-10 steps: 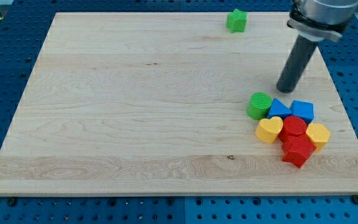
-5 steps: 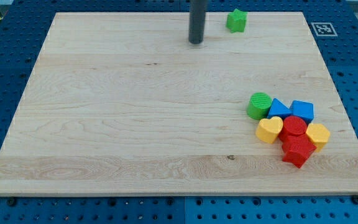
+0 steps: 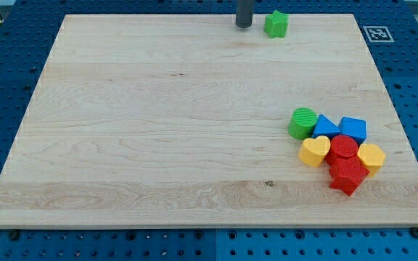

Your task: Move the green star to the bottom center of the board

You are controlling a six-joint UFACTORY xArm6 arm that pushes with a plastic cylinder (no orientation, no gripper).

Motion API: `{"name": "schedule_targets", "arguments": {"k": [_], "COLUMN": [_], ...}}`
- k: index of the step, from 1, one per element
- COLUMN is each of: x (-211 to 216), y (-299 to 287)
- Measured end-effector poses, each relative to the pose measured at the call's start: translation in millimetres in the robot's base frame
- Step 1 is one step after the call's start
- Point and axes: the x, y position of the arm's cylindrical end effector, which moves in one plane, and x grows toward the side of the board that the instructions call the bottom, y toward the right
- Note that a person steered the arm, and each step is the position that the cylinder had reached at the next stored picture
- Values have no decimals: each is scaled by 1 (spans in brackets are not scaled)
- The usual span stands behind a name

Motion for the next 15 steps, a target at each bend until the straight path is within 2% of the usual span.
{"name": "schedule_targets", "arguments": {"k": [2, 3, 5, 8, 14, 15], "x": [-37, -28, 35, 96, 224, 231], "y": [25, 64, 57, 17, 13, 5]}}
